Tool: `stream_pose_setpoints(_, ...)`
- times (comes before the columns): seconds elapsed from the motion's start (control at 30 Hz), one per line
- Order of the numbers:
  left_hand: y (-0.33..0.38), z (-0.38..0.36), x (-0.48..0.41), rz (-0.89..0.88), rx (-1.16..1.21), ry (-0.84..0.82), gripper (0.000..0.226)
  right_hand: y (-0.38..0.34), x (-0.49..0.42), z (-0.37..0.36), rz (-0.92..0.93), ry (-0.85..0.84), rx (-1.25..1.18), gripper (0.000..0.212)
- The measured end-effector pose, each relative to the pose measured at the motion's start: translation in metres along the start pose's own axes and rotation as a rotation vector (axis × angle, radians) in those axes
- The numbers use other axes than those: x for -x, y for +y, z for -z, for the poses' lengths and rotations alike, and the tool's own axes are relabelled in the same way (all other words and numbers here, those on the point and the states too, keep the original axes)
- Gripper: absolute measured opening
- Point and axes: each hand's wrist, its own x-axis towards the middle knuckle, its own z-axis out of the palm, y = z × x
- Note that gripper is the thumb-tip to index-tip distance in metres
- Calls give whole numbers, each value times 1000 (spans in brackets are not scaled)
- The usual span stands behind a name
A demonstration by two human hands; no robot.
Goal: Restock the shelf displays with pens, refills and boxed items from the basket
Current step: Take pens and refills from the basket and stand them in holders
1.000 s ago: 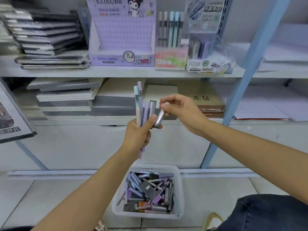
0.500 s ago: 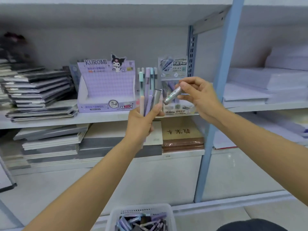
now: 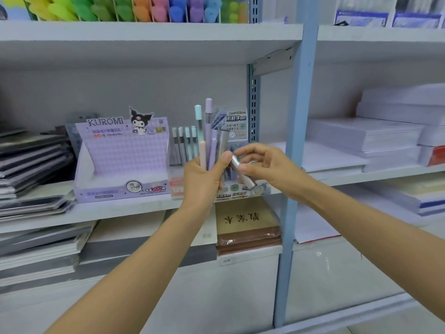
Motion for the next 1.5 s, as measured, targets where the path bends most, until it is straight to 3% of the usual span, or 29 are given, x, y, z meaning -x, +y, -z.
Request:
stream_pose_setpoints(0.17, 3, -5, -18, -63, -28, -53, 26, -7, -12, 17, 90, -30, 155, 47)
stream_pose_setpoints(0.37, -2, 3, -27, -10, -31, -46, 29, 3, -39, 42, 164, 389, 196, 21)
stream_pose_setpoints(0.53, -5, 4, -29, -19, -14, -41, 25, 27, -53, 38, 150, 516, 396, 15)
stream_pose_setpoints(0.87, -7, 16, -32, -49, 35, -35, 14, 49, -71, 37, 107, 464, 561, 17)
stream_pose_setpoints(1.3, -5, 17, -33, -49, 41, -38, 13, 46, -87, 46, 29, 369, 587, 18)
stream_pose_setpoints(1.5, -5, 17, -33, -47, 39, -42, 12, 55, -91, 41, 81, 392, 708, 7)
